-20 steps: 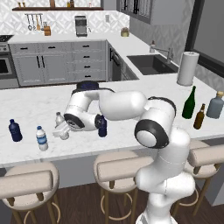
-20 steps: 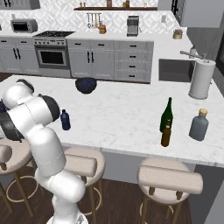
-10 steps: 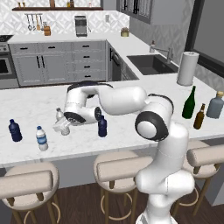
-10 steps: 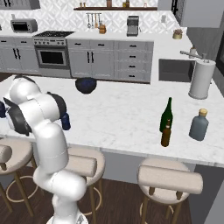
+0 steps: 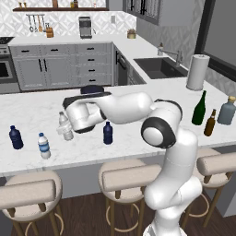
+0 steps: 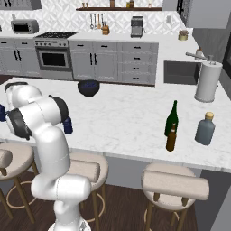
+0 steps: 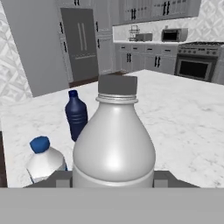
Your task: Move the plastic bottles in the middle to the plastics group, and the glass bottles in the middle to the glass group.
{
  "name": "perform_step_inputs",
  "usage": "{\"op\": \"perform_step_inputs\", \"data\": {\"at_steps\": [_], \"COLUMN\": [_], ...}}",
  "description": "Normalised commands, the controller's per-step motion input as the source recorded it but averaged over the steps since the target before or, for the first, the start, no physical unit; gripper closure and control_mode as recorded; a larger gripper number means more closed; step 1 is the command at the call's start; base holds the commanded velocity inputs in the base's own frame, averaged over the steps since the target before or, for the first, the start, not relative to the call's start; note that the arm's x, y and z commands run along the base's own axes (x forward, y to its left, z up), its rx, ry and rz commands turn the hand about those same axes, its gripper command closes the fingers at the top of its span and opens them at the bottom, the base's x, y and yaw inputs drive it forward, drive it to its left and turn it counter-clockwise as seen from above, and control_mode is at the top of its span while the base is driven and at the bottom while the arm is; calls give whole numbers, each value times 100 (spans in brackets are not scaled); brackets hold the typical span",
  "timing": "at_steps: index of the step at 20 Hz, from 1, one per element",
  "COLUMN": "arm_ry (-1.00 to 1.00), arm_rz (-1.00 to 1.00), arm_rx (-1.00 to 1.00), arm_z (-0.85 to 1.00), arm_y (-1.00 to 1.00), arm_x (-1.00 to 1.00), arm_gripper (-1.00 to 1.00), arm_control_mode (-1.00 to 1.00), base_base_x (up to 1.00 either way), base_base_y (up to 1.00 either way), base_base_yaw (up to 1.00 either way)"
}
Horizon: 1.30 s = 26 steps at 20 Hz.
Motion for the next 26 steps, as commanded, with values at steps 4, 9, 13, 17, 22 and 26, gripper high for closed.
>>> {"op": "perform_step_inputs", "data": {"at_steps": [4, 9, 13, 17, 22, 26], "arm_ry": [3, 1, 0, 0, -2, -15], "arm_rz": [0, 0, 0, 0, 0, 0], "arm_rx": [7, 3, 2, 6, 8, 11], "arm_z": [-46, -63, -65, -47, -55, -54], "arm_y": [18, 5, 0, -11, -9, -3], "arm_x": [-13, -19, -10, 0, 0, -2], "arm_gripper": [100, 100, 100, 100, 100, 100], "arm_control_mode": [-100, -100, -100, -100, -100, -100], "base_base_x": [0, 0, 0, 0, 0, 0], "base_base_y": [0, 0, 0, 0, 0, 0], "base_base_yaw": [0, 0, 0, 0, 0, 0]}}
